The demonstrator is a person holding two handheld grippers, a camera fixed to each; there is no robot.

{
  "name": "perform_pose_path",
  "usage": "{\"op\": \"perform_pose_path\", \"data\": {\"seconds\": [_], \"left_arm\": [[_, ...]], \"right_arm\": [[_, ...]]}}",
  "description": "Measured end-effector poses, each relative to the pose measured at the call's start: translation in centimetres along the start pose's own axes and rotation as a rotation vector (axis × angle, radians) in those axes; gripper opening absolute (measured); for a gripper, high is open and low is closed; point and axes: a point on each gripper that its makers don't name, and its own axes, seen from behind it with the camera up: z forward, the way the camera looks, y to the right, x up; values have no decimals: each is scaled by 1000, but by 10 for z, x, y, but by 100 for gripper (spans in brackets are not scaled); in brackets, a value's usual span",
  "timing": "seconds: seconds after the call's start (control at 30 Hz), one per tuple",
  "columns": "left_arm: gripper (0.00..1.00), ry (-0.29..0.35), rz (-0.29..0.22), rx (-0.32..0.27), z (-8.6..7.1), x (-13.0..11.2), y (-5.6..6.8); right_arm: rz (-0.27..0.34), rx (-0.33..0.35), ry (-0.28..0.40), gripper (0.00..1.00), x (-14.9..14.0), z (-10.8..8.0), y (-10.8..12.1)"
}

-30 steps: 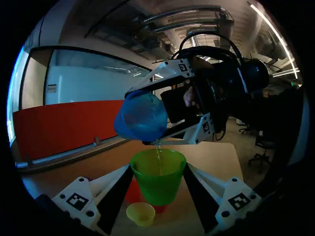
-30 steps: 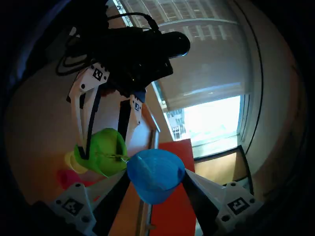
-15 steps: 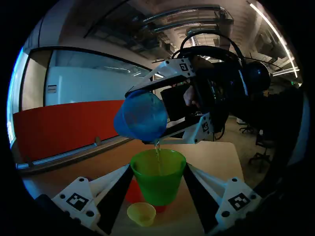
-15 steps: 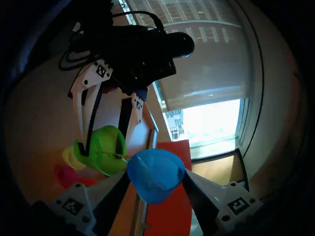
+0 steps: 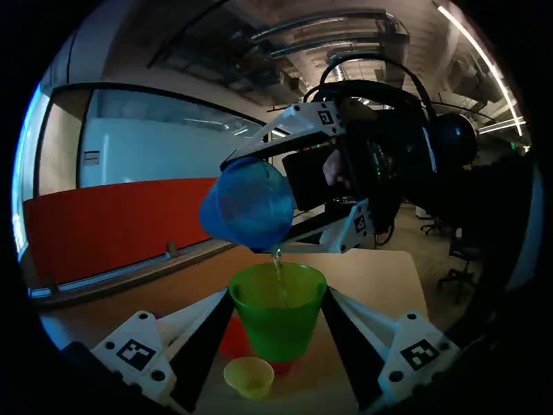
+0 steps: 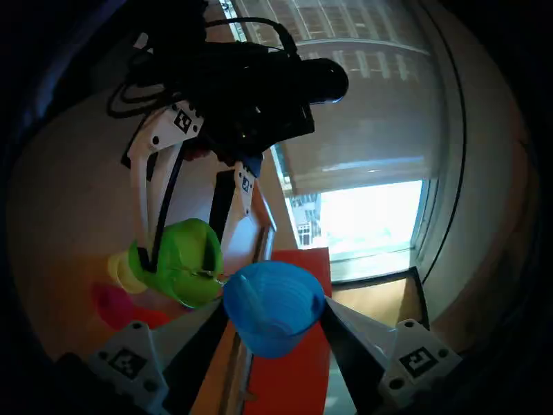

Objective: Pour water

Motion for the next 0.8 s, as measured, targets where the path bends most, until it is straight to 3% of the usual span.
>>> {"op": "perform_pose_path", "data": {"seconds": [0.8], "left_arm": [[87, 1, -1, 1, 2, -2, -1]], "right_arm": [[-56, -4, -10, 91, -1, 1, 5]]}}
